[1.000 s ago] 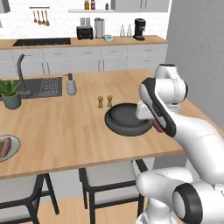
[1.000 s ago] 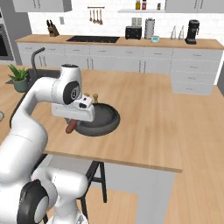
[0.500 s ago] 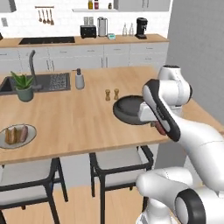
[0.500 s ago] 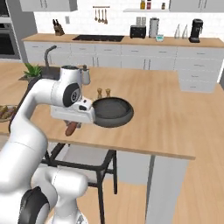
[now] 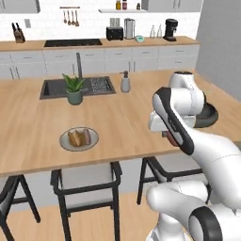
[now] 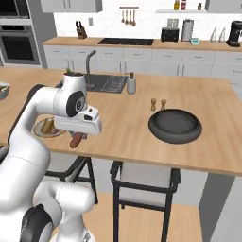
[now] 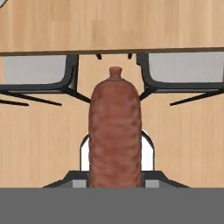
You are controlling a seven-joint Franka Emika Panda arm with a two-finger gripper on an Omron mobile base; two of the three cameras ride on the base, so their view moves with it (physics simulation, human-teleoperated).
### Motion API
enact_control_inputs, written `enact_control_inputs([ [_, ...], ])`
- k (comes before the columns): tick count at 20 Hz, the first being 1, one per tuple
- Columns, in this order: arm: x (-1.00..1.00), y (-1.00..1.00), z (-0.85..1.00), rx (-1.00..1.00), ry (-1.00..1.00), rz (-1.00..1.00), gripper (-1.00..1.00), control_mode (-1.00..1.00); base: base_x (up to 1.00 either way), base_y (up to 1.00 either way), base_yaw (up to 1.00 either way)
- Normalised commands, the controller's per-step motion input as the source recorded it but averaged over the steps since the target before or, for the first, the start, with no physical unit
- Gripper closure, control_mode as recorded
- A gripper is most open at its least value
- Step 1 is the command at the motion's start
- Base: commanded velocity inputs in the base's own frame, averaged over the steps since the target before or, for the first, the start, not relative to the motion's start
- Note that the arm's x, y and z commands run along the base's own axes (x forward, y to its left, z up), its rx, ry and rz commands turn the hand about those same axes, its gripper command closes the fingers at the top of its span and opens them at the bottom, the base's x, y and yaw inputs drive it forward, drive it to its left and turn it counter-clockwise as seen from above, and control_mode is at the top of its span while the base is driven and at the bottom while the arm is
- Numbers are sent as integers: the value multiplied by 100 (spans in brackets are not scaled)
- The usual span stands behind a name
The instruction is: Place one bun and one sausage from the bowl on each plate.
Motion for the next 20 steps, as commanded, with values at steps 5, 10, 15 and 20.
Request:
enact_control_inputs([
  [5, 0, 0, 0, 0, 0, 0, 100, 100, 9, 100, 0],
  [10, 0, 0, 0, 0, 0, 0, 100, 100, 1, 100, 0],
  [15, 0, 0, 0, 0, 0, 0, 100, 100, 0, 99, 0],
  [20, 0, 0, 0, 0, 0, 0, 100, 100, -3, 74, 1],
])
